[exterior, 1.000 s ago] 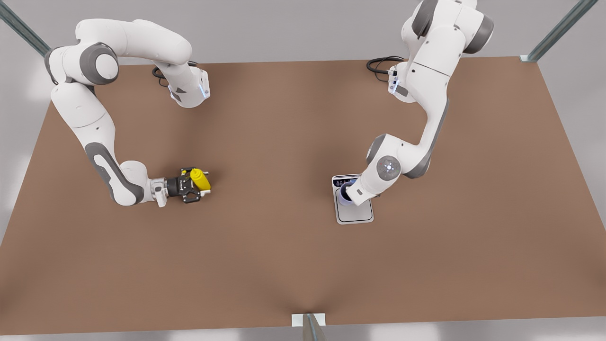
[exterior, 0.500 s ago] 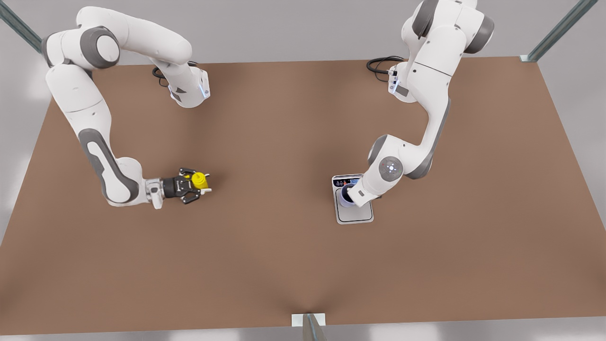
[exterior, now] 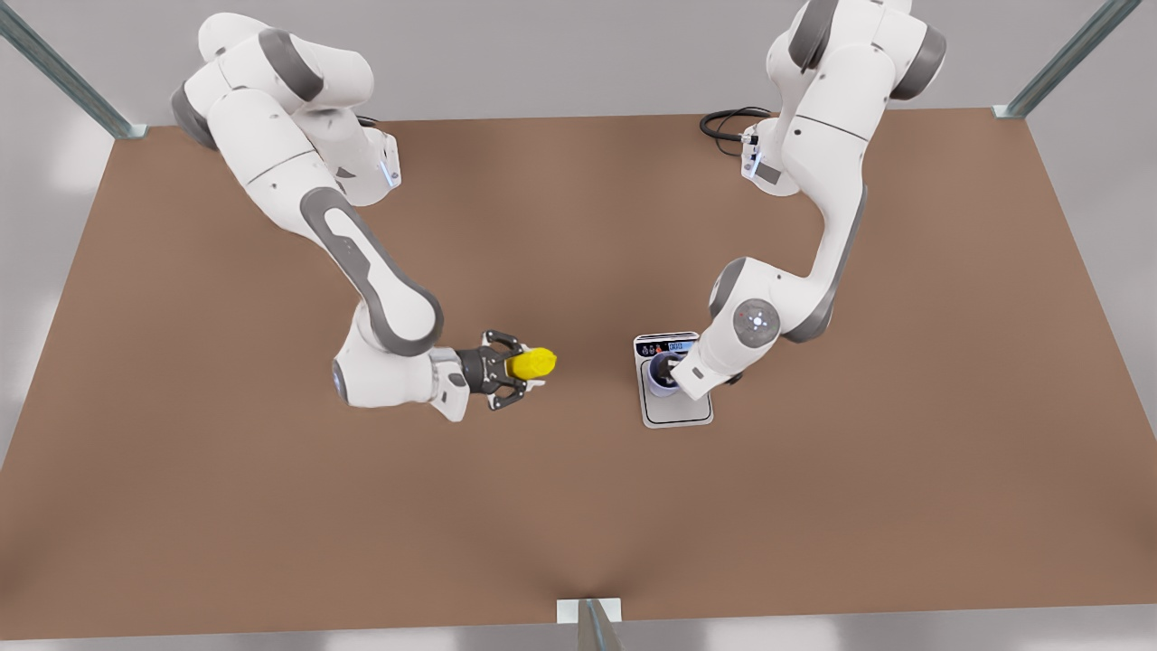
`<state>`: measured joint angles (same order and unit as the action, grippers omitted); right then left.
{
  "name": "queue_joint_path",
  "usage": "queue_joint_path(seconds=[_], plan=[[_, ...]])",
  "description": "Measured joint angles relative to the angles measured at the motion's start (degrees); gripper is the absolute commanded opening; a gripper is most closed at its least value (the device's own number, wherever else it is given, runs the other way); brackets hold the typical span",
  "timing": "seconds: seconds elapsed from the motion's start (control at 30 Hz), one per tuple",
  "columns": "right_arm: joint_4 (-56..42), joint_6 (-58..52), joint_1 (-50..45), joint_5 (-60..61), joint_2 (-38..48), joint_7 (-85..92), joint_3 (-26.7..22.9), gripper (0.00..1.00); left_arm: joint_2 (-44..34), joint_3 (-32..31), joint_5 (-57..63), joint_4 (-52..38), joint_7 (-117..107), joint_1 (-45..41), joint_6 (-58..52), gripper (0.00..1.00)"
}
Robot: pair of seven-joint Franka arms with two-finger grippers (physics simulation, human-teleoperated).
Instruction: Move cup to the weight, pick up sauce bottle, pour sauce
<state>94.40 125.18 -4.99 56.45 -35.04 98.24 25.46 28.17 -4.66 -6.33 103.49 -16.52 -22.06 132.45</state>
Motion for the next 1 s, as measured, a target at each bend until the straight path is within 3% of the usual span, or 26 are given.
queue_joint_path(seconds=[0.17,0.37,0.47,0.57,0.73,0.9,1.0], plan=[[-7.29,1.04,-19.43,0.17,-0.62,-11.26,-15.95,0.43,-1.17,1.54,0.08,-3.77,0.00,-0.01,-5.33,0.98],[-9.65,1.91,-25.06,0.02,-1.95,-14.94,-20.47,0.43,-11.09,2.37,0.00,-17.20,-0.13,10.32,-30.36,1.00],[-10.37,1.75,-29.04,-1.16,-2.53,-16.71,-24.65,0.44,-17.89,1.69,1.02,-16.77,1.04,19.82,-41.21,1.00],[-18.05,1.14,-30.69,-8.39,-6.95,-25.89,-24.86,0.43,-22.62,2.01,4.40,-13.67,1.06,20.60,-43.07,1.00],[-27.55,0.05,-32.51,-16.14,-13.48,-36.32,-24.94,0.43,-21.85,2.03,6.89,-13.54,0.97,21.65,-43.15,1.00],[-28.75,-3.36,-33.36,-15.79,-13.85,-36.63,-26.72,0.43,-21.32,2.02,7.51,-13.56,0.88,21.57,-43.15,1.00],[-29.19,-12.34,-27.12,-5.64,-12.61,-30.84,-26.37,0.43,-20.96,2.02,7.61,-13.54,0.88,21.49,-43.07,1.00]])
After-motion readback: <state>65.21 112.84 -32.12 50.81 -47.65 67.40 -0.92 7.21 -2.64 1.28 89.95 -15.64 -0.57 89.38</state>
